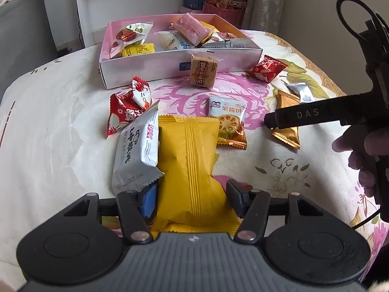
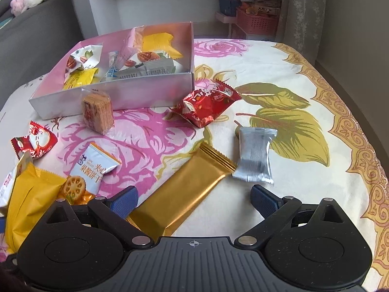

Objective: Organize snacks
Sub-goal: 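Grasp the yellow biscuit pack with the left tool while the right grasps the gold bar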

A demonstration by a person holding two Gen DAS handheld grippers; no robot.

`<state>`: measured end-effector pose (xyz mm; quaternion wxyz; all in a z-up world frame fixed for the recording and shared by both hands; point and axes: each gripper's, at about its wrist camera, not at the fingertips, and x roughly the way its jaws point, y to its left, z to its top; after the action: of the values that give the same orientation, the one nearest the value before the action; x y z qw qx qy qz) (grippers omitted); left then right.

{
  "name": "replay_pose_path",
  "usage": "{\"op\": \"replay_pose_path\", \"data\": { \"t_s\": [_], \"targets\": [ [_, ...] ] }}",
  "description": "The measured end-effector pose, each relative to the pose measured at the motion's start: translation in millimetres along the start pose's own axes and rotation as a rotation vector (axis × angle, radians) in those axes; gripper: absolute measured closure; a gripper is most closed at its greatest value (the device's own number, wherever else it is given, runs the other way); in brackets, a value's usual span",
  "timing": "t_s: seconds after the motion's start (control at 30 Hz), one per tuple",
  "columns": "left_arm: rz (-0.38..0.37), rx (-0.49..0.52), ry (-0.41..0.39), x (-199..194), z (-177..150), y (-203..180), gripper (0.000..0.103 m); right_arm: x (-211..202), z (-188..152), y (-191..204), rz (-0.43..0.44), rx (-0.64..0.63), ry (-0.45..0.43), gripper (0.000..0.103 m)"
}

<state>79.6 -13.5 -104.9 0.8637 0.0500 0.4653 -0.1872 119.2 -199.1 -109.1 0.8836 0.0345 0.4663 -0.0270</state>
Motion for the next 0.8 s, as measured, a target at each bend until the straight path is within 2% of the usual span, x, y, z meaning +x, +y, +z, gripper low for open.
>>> {"op": "replay_pose_path", "data": {
  "t_s": [0.37,0.7,0.8],
  "targets": [
    [-0.004,-0.003,-0.014,-0.8,1.3,-1.9,0.053,-11.0,-11.6,-33.4,-0.010,0.022,0.035,0.003],
    [-0.030,0.022,-0.043,-0.8,2.9,-9.6,0.056,-10.4,-8.9,-18.3,0.050,-0.032,0.028,0.004],
    [-0.034,0.023,-0.046,-0.6,3.3,-9.3,0.058,-10.4,-8.2,-14.2,0.055,-0.051,0.026,0.007]
  ]
}}
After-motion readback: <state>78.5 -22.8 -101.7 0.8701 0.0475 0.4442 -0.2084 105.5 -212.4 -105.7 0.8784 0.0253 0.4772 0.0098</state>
